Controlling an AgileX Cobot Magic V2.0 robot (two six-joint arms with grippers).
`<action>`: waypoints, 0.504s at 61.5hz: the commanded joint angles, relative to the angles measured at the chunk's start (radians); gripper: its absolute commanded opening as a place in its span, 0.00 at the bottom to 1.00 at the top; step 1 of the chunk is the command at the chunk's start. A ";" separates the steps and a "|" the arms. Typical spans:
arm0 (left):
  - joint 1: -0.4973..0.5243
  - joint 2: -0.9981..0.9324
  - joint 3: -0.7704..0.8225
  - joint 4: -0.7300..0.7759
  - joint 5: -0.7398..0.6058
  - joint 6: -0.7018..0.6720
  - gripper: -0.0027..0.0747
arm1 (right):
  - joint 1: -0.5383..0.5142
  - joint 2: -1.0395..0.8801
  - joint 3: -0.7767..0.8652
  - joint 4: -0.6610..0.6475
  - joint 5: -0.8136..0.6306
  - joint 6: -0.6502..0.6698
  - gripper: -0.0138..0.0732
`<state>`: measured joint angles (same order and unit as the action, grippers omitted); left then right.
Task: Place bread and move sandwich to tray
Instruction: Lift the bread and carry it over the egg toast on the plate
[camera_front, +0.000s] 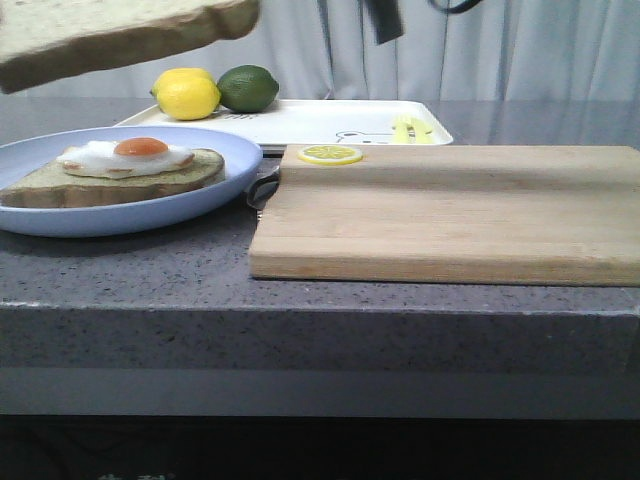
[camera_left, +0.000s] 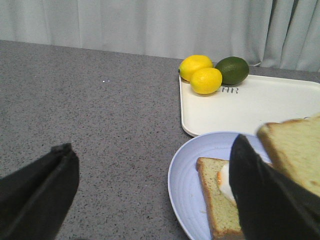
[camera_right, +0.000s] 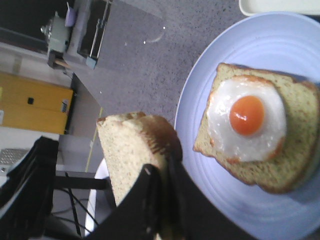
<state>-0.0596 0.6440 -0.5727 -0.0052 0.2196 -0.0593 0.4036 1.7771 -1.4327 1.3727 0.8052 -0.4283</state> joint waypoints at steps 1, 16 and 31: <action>0.001 0.007 -0.039 -0.006 -0.077 -0.005 0.81 | 0.023 0.003 -0.031 0.152 -0.114 -0.045 0.09; 0.001 0.007 -0.039 -0.006 -0.077 -0.005 0.81 | 0.031 0.103 -0.031 0.228 -0.141 -0.055 0.09; 0.001 0.007 -0.039 -0.006 -0.077 -0.005 0.81 | 0.031 0.116 -0.031 0.202 -0.127 -0.055 0.25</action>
<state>-0.0596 0.6440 -0.5727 -0.0052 0.2196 -0.0593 0.4348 1.9503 -1.4327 1.5376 0.6389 -0.4694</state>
